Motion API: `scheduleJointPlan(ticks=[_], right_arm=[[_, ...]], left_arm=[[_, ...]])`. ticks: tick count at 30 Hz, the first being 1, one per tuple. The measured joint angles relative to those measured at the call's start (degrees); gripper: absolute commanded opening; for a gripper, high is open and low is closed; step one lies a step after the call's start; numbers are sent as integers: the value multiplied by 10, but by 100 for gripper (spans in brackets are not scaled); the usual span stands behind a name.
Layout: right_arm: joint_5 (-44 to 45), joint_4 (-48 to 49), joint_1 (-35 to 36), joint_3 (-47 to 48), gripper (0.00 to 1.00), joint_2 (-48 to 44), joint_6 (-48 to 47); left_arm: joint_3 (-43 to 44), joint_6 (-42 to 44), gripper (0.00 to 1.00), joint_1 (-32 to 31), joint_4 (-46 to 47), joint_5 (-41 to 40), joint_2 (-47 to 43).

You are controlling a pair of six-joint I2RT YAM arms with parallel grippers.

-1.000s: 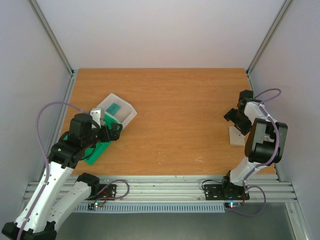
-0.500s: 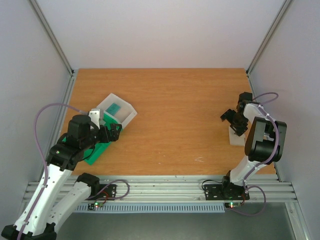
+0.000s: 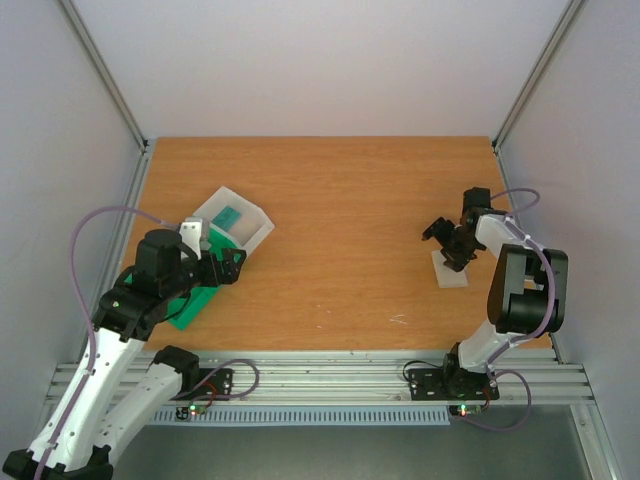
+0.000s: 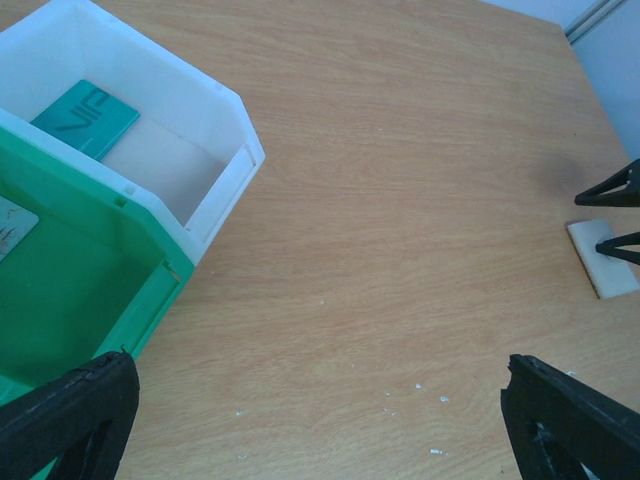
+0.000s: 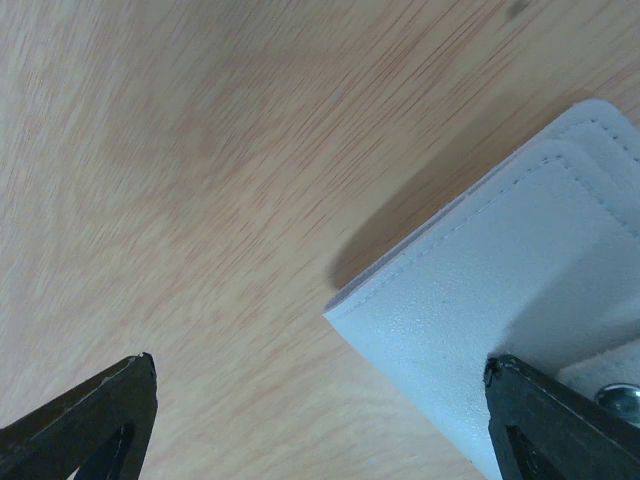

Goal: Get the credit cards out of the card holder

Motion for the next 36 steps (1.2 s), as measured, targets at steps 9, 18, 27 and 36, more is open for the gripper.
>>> scheduleJointPlan(ticks=[9,18,27,36], right_arm=[[-43,-21,63,-11,91,-17,12],[52,-89,58,50,92,-19,-10],[106,-89,42,72,92,52,-42],[68,-73,51,59,89,59,-62]], left_arm=[[0,5,99,0,3,15,0],[0,7,99,0,3,27,5],[0,8,99,0,3,32,9],[0,9,99,0,3,36,13]])
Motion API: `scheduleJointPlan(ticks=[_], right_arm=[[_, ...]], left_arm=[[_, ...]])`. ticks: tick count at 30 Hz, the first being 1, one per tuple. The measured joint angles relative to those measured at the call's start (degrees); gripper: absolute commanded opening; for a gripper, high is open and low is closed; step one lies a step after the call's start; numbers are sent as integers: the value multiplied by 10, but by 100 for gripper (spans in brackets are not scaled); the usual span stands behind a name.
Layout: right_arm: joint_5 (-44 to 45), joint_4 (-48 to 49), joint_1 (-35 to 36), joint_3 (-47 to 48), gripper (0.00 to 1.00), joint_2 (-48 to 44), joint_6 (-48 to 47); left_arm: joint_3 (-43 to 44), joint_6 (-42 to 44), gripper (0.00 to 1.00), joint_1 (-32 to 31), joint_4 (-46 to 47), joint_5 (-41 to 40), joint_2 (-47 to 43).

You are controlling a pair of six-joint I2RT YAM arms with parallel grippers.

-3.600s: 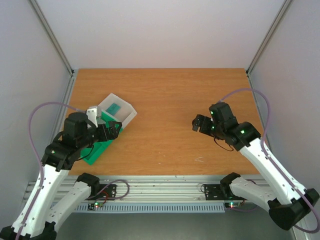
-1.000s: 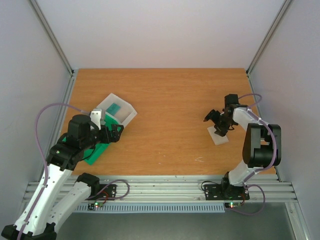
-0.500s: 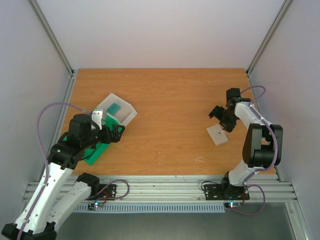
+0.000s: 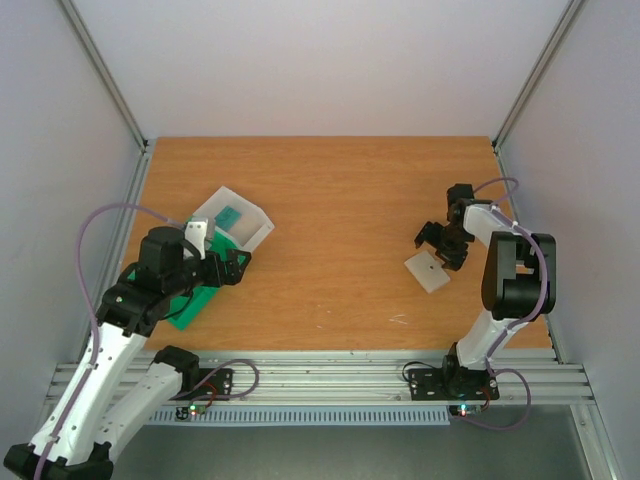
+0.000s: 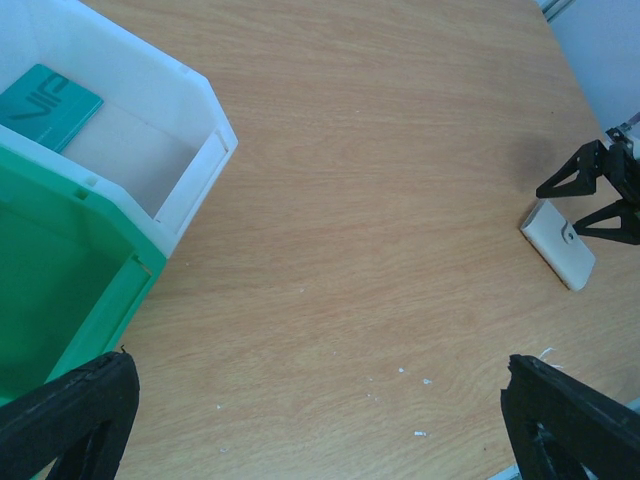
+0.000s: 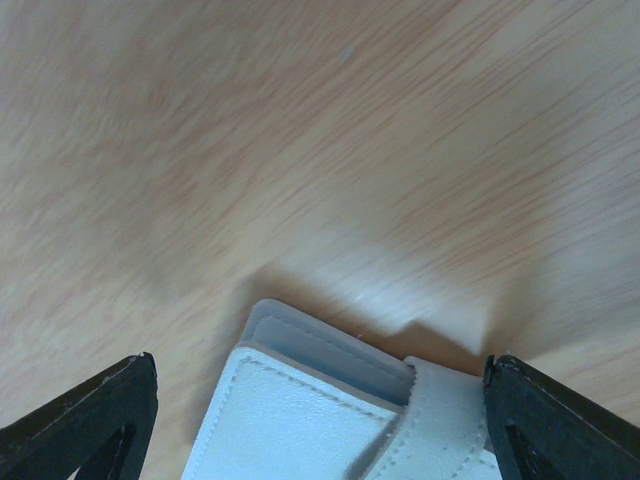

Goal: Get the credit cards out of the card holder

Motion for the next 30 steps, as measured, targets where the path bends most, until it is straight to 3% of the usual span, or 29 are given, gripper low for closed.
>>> scheduleJointPlan(ticks=[16,24,28,30], right_arm=[[-77,-6,179,-89,85,-110,16],[-75,-35,216,-115,81,-158,19],[21,-60,216,-108,69,-189,13],[64,-66,209,-104,56,-190,13]], left_arm=[[0,3,99,0,-1,12,21],[0,8,99,0,-5,29,24],[0,8,99,0,-5,35,24],[0,8,99,0,-4,37,24]])
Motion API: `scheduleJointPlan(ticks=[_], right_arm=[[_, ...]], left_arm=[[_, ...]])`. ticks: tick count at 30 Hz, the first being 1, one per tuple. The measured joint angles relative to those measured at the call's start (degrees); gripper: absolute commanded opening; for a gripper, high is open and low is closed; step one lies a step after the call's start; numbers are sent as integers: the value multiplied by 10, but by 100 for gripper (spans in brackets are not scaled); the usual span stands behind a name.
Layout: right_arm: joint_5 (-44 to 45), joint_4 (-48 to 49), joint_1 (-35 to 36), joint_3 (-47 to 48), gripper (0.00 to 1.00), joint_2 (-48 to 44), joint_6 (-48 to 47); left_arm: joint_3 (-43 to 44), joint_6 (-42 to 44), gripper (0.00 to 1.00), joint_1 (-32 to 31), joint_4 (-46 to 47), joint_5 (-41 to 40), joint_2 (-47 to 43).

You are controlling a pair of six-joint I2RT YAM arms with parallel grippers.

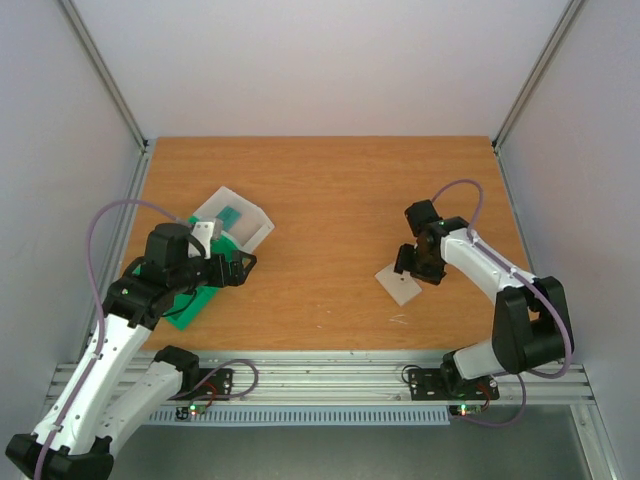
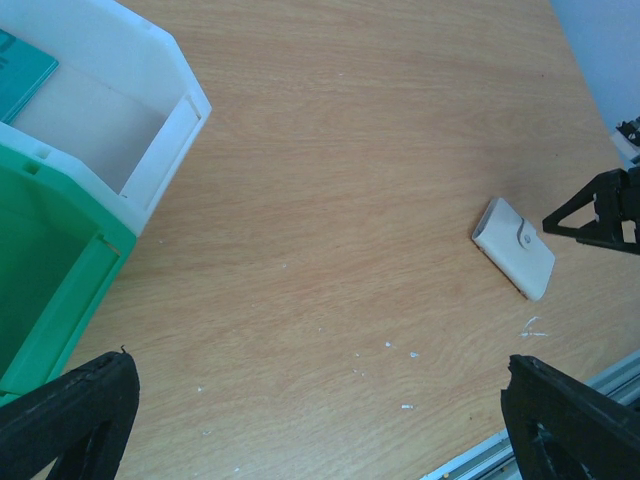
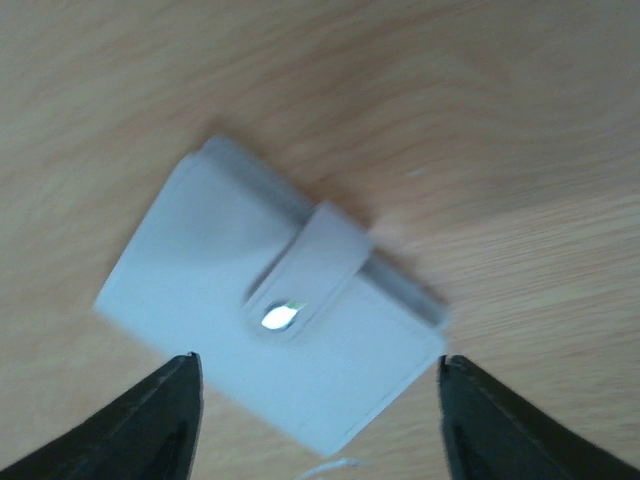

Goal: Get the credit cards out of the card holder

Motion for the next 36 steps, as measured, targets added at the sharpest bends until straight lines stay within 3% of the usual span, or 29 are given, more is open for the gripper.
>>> scheduleJointPlan(ticks=[4,7,15,27,36], right_arm=[[70,-3,-20,15,31,31,0],[111,-5,-32,34,19,71,-4],[129,0,-41,47,21,124,-18],[2,45,-37,1,23,97,-34],[-56,71,36,-9,23,95,-23]], left_arm=[[0,0,99,0,0,2,0],[0,0,99,0,0,3,0],[0,0,99,0,0,2,-1],[0,0,99,0,0,2,-1],[0,0,99,0,0,-1,-2]])
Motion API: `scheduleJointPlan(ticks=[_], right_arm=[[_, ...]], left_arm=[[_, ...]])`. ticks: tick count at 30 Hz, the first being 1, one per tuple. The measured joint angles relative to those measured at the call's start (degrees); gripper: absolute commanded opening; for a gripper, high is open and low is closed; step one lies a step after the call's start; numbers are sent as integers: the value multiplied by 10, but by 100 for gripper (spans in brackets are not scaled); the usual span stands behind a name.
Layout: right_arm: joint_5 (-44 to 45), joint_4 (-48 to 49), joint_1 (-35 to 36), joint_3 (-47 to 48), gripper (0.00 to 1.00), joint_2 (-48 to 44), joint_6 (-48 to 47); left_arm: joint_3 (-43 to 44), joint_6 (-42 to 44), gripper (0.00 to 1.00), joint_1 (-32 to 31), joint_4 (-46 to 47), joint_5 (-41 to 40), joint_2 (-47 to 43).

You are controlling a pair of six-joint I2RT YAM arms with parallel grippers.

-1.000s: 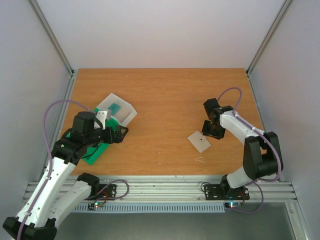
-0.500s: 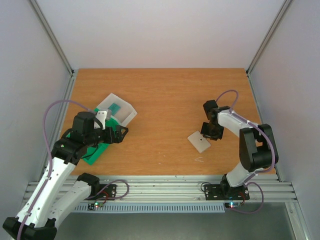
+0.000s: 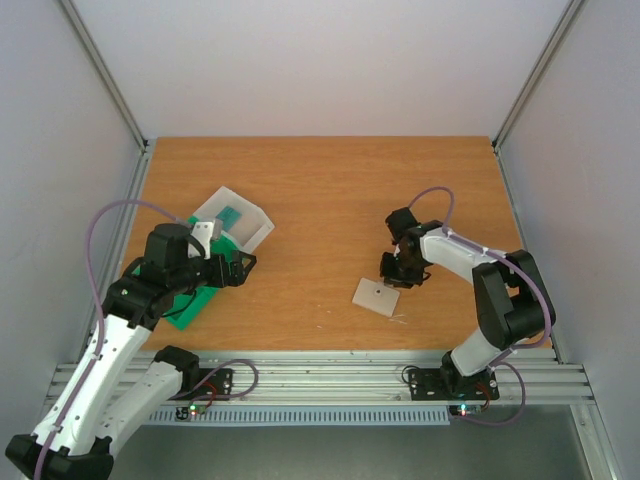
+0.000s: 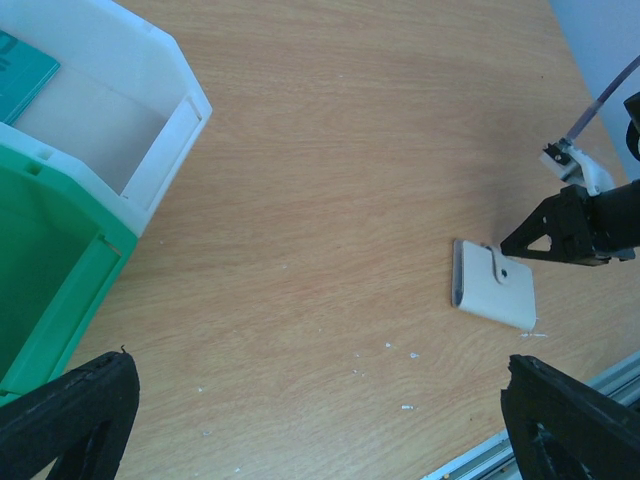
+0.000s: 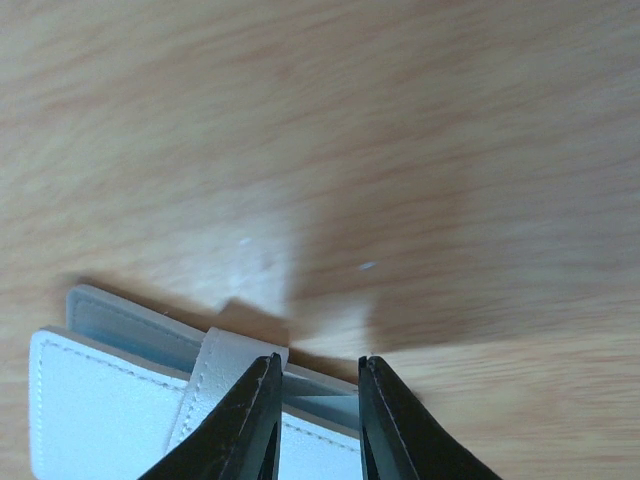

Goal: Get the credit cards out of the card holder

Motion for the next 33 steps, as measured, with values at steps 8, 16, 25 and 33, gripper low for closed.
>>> scheduleJointPlan(ticks=[8,16,25,33], right_arm=[[-19,-7,53,-30,22,-36,40],[-13,-34,57,-83,22,-89,56],[-40,-26,112,-104,22,-113,78],[-56,5,191,-88,23,-101,112]], left_arm=[[0,-11,92,0,-2,12,12],[-2,-58,82,-1,-2,62,41],[-7,-84,72,-7,4,97,48],[-39,-108,69,-11,10,114,48]])
